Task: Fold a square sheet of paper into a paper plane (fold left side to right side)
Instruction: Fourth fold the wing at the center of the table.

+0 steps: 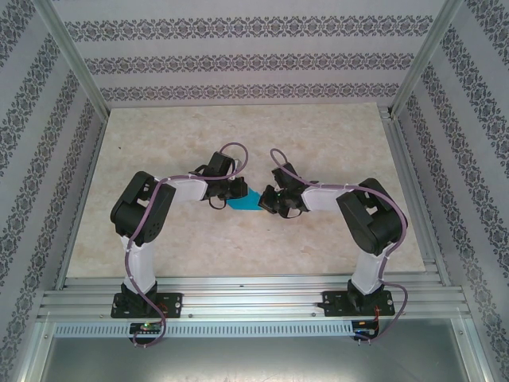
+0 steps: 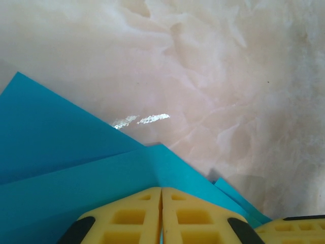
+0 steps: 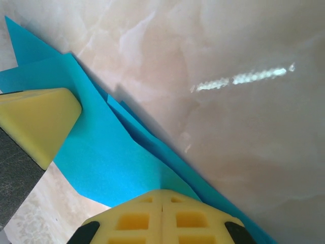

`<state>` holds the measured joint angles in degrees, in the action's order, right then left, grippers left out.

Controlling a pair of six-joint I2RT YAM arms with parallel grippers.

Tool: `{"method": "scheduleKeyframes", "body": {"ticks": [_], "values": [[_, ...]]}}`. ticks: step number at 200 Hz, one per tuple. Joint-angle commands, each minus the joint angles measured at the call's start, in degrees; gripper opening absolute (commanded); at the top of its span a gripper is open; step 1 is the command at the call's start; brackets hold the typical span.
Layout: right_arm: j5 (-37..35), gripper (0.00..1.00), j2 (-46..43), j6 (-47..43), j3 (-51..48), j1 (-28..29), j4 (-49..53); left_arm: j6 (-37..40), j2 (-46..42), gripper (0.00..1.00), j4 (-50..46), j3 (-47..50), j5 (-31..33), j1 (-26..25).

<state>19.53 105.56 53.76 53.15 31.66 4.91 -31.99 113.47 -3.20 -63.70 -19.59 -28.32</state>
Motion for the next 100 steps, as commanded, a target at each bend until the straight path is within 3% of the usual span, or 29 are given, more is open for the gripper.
{"method": "scheduleKeyframes", "body": {"ticks": [1, 100], "values": [[-3.31, 0.03, -0.3, -2.24, -3.75, -2.58, 10.13, 0.87, 1.67, 0.1, -4.02, 2.49, 5.81, 0.23], [-2.9, 0.03, -5.9, -6.44, -8.02, -9.55, 12.33, 1.23, 1.13, 0.1, -3.82, 2.96, 5.7, 0.23]]}}
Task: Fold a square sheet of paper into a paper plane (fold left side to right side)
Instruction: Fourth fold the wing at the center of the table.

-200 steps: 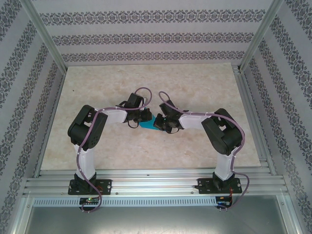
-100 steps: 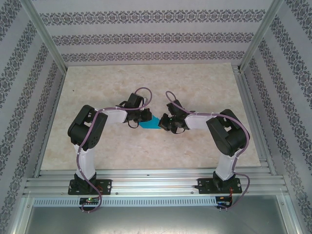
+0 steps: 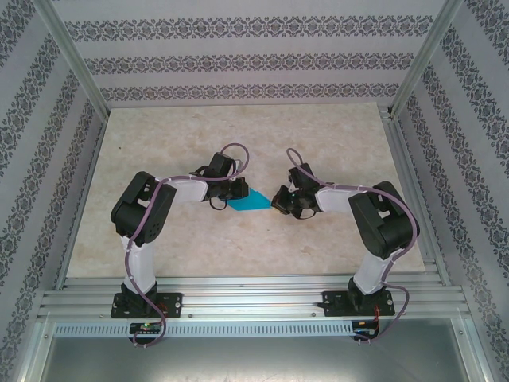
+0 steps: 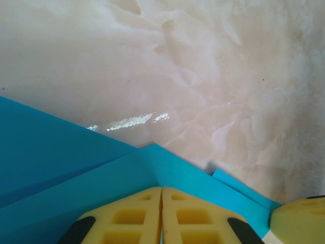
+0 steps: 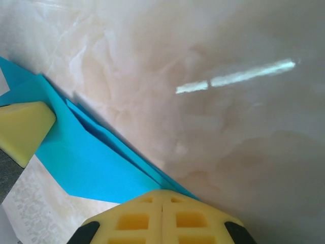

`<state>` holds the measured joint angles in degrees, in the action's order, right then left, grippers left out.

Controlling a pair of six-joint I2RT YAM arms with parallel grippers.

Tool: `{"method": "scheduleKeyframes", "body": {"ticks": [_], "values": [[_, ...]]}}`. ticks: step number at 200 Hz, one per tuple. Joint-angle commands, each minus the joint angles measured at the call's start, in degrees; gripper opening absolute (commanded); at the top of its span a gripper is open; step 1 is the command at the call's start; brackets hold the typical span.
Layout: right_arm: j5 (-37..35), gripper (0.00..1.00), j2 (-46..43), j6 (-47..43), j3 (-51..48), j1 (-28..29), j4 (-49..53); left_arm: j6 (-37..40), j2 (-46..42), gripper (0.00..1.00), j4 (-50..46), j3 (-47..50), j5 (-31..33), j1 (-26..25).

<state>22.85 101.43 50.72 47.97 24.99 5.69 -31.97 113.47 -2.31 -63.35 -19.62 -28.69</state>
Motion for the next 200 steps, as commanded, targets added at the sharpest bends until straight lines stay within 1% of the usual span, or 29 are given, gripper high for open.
{"method": "scheduleKeyframes", "body": {"ticks": [1, 16, 34, 42, 46, 61, 77, 85, 100, 115, 135, 149, 156, 176, 200], "values": [[-6.36, 0.04, -1.99, -3.51, -2.77, -2.91, 11.76, 1.2, 1.05, 0.1, -4.68, 2.62, 5.64, 0.63], [-7.21, 0.04, -4.85, -6.1, -1.79, -3.19, 13.58, 0.99, 0.41, 0.11, -4.13, 2.71, 4.83, 0.62], [-7.14, 0.07, -8.88, -10.77, -0.34, -3.24, 15.4, 0.52, -0.71, 0.12, -3.48, 2.58, 2.8, 0.6], [-7.29, 0.14, -10.72, -13.89, 0.45, -3.19, 16.52, 0.21, -1.49, 0.13, -3.48, 2.38, 1.61, 0.62], [-7.22, 0.16, -11.17, -15.01, 0.7, -3.2, 16.75, 0.09, -1.92, 0.14, -3.35, 2.18, 0.86, 0.64], [-5.46, 0.28, -13.45, -21.48, 1.4, -2.93, 17.07, -0.29, -4.58, 0.2, -3.04, 1.59, -1.59, 0.69], [-4.34, 0.37, -13.92, -27.04, 2.97, -2.59, 18.37, -0.55, -8.28, 0.26, -3.64, 1.1, -3.55, 1.14], [-4.21, 0.4, -12.8, -30.07, 4.94, -2.13, 20.38, -0.75, -10.51, 0.29, -3.98, 1.1, -4.25, 1.71], [-4.12, 0.44, -10.13, -34.74, 8.51, -0.76, 22.96, -1.29, -15.12, 0.34, -4.32, 2.07, -5.21, 2.93], [-4.43, 0.45, -6.82, -38.87, 12.8, 1.23, 24.86, -1.55, -19.93, 0.4, -5.24, 3.96, -5.0, 4.28], [-4.76, 0.48, -2.53, -42.83, 18.34, 3.39, 25.86, -1.97, -26.29, 0.46, -7.03, 7.66, -3.06, 5.92], [-3.56, 0.51, 0.62, -45.51, 21.96, 4.62, 26.39, -2.37, -30.45, 0.51, -8.26, 10.63, -1.12, 6.81], [-4.09, 0.52, 2.33, -46.54, 23.78, 5.18, 27.08, -2.4, -32.29, 0.52, -8.78, 12.13, -0.41, 7.08], [-2.98, 0.53, 7.7, -48.75, 28.76, 5.42, 28.98, -2.33, -36.62, 0.55, -10.66, 15.67, 1.32, 7.83], [-0.66, 0.53, 11.71, -50.47, 31.62, 5.43, 29.64, -2.16, -40.2, 0.58, -12.2, 18.84, 2.62, 8.18]]}}
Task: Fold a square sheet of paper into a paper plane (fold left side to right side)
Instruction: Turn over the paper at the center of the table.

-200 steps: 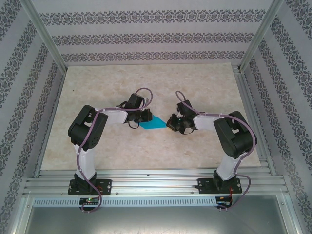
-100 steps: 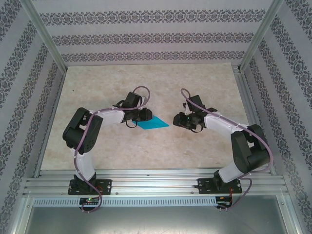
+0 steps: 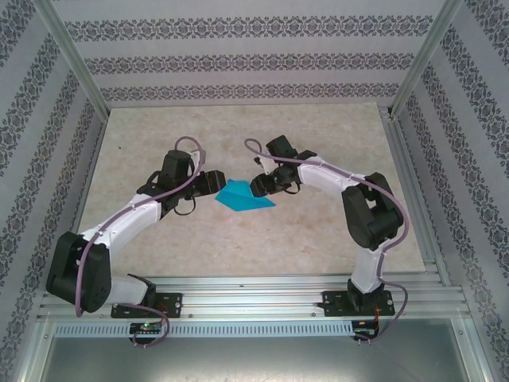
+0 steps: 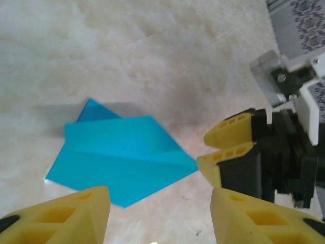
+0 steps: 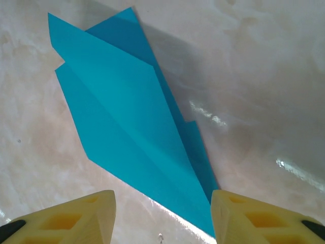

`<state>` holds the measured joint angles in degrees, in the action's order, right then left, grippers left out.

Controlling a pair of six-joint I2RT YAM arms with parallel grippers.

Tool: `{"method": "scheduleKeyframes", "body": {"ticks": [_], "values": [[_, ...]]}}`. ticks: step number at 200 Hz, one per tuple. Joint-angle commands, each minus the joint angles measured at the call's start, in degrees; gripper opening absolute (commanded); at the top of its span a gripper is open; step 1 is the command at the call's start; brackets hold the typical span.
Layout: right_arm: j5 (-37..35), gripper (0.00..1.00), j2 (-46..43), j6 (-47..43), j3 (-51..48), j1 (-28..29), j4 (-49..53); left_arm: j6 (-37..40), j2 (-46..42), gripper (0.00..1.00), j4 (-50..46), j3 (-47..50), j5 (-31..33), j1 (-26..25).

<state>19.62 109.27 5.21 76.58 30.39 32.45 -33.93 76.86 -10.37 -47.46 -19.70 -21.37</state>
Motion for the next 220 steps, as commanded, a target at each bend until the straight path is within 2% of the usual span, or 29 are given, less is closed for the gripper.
{"method": "scheduleKeyframes", "body": {"ticks": [1, 57, 116, 147, 158, 170, 198, 220], "values": [[2.77, 0.53, 3.98, -5.04, 3.07, 0.02, 2.89, -0.18, -3.75, 0.58, -4.18, 3.1, 2.77, 0.92], [8.34, 0.49, 8.49, -6.14, 6.05, -0.18, 2.5, 0.27, -5.41, 0.59, -5.47, 4.79, 3.56, 0.92], [11.39, 0.25, 7.58, -5.12, 3.6, -0.64, 0.29, 0.46, -5.09, 0.6, -5.28, 5.08, 3.43, 0.91], [11.08, 0.17, 7.62, -5.19, 3.33, -0.51, 0.25, 0.15, -5.14, 0.6, -4.76, 5.45, 2.85, 0.96], [10.28, 0.1, 7.13, -4.9, 3.14, -0.51, -0.03, 0.01, -5.15, 0.6, -4.32, 5.41, 2.18, 0.96], [9.78, 0.0, 5.8, -3.99, 2.35, -0.71, -1.31, -0.37, -5.36, 0.6, -3.79, 5.46, 1.26, 0.97], [10.56, 0.0, -1.74, 1.36, -2.84, -1.91, -7.79, -3.04, -7.02, 0.62, -0.29, 6.38, -1.96, 0.96], [13.51, 0.0, -10.6, 9.36, -9.38, -4.19, -15.57, -6.39, -10.03, 0.71, 3.05, 7.08, -3.58, 0.96]]}}
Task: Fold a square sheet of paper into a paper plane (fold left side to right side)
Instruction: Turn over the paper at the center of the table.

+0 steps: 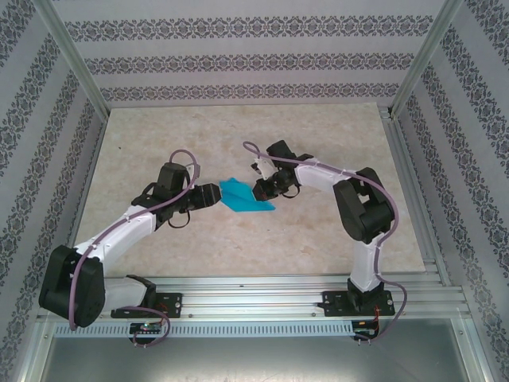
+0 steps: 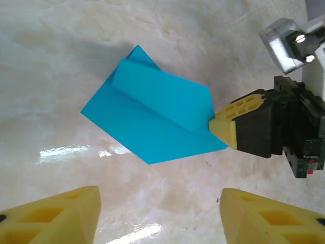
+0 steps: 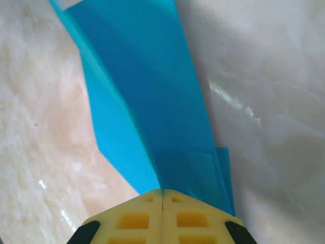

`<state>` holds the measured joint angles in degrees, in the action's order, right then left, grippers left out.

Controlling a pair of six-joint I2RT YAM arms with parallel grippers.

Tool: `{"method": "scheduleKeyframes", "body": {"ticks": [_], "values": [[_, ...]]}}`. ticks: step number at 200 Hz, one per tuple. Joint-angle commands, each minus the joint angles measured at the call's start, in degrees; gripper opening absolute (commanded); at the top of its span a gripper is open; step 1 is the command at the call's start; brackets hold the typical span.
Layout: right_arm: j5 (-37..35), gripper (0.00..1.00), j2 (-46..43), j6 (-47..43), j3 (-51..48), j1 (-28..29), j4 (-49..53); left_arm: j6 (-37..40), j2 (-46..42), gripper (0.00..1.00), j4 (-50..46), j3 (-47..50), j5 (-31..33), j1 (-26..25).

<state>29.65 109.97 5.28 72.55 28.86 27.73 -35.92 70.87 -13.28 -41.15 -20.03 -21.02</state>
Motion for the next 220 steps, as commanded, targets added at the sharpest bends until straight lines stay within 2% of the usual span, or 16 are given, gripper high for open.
{"method": "scheduleKeyframes", "body": {"ticks": [1, 27, 62, 102, 123, 179, 220], "values": [[3.7, 0.0, -11.72, 9.7, -5.73, -2.8, -11.38, -4.54, -4.15, 0.71, 6.06, 0.78, -3.3, 0.62], [7.43, 0.0, -21.17, 18.55, -14.7, -4.66, -21.78, -8.8, -8.78, 0.8, 11.99, 2.27, -4.6, 0.62], [9.73, 0.0, -29.03, 29.78, -24.0, -6.03, -35.42, -15.75, -11.51, 0.93, 19.33, 4.08, -7.09, 0.59], [10.88, 0.0, -34.38, 42.98, -30.46, -6.6, -51.92, -29.72, -7.51, 1.0, 38.93, 9.64, -11.53, -0.42], [10.42, 0.0, -35.3, 47.77, -31.4, -6.71, -56.55, -34.36, -5.0, 1.0, 46.11, 10.71, -11.96, -1.8], [7.68, 0.0, -35.53, 58.5, -32.72, -6.1, -64.85, -40.03, 0.77, 1.0, 56.59, 8.26, -9.92, -7.41], [6.66, 0.0, -35.2, 63.33, -34.13, -5.53, -69.55, -40.98, 5.0, 1.0, 59.48, 4.92, -9.41, -11.09]]}}
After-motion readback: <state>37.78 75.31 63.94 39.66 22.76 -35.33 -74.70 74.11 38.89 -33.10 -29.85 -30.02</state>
